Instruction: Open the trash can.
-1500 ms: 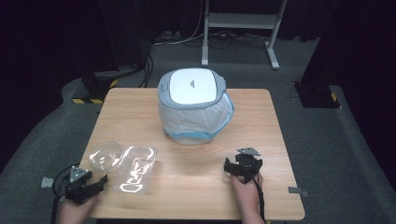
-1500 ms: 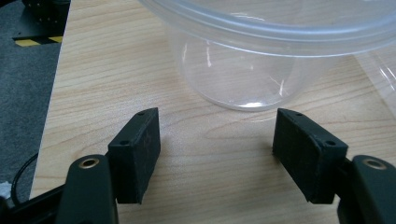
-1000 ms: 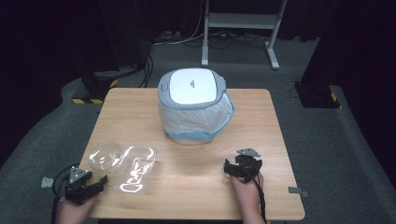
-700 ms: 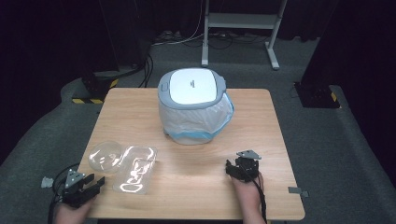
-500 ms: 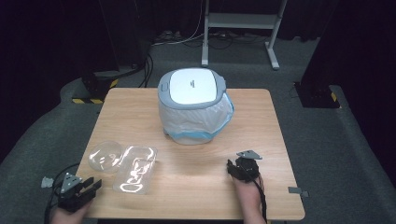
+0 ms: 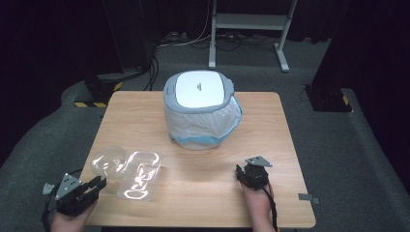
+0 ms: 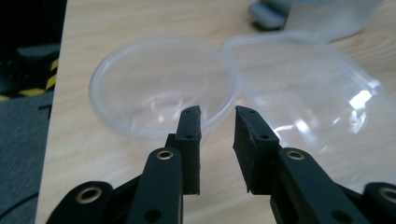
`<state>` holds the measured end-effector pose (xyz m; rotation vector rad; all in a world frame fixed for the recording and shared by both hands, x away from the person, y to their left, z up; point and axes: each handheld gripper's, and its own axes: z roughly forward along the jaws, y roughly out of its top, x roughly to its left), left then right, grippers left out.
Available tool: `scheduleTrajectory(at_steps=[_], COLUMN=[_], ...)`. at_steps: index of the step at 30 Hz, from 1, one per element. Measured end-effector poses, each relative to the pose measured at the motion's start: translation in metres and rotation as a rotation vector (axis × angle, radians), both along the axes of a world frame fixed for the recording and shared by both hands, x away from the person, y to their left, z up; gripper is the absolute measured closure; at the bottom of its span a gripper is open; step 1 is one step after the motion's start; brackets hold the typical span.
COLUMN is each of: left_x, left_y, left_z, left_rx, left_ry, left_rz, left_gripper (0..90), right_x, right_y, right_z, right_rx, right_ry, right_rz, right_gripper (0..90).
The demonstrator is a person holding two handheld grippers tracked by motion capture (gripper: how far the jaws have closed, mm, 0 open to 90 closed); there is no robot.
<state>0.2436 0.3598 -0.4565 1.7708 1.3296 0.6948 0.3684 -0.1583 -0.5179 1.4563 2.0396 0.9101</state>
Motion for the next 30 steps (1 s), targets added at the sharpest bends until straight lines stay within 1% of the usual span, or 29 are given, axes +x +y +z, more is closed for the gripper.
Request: scheduleTrajectory(at_steps=[2,4,8,12,15,16,19,22,26,28,30], left_x=[0.005,0.012,0.029,0.047,0.062,0.070,0.084,0.102,0.122,0.131,0.140], left_y=[-0.009,-0.018,-0.039,-0.058,-0.073,-0.080,-0.091,-0.104,-0.121,-0.130,-0.138], left_z=[0.012,0.020,0.032,0.039,0.044,0.047,0.050,0.053,0.057,0.059,0.061], left_rx=[-0.008,-0.010,-0.007,-0.008,0.006,-0.002,-0.011,-0.029,-0.024,-0.016,-0.010], left_ry=[-0.024,-0.037,-0.055,-0.057,-0.066,-0.065,-0.064,-0.059,-0.049,-0.060,-0.062], left_rz=[-0.023,-0.043,-0.083,-0.117,-0.134,-0.143,-0.164,-0.193,-0.216,-0.223,-0.232], left_gripper=[70.8,70.0,67.9,65.1,62.9,61.3,56.0,49.2,38.6,33.9,30.5], right_x=[0.000,-0.001,-0.002,-0.003,-0.003,-0.003,-0.003,-0.003,-0.002,-0.003,-0.003], right_y=[0.000,0.000,0.000,0.000,0.000,0.000,0.000,-0.001,-0.002,-0.002,-0.002], right_z=[0.000,0.001,0.001,0.002,0.002,0.002,0.003,0.003,0.004,0.004,0.004], right_rx=[-0.002,0.003,0.010,0.016,0.020,0.022,0.030,0.037,0.042,0.048,0.051], right_ry=[0.001,0.000,-0.002,-0.008,-0.007,-0.007,-0.007,-0.013,-0.011,-0.007,-0.007], right_rz=[0.003,0.004,0.015,0.026,0.032,0.034,0.038,0.040,0.047,0.048,0.050], right_gripper=[49.7,49.2,48.0,47.6,47.1,47.0,46.8,46.5,46.1,45.9,45.9])
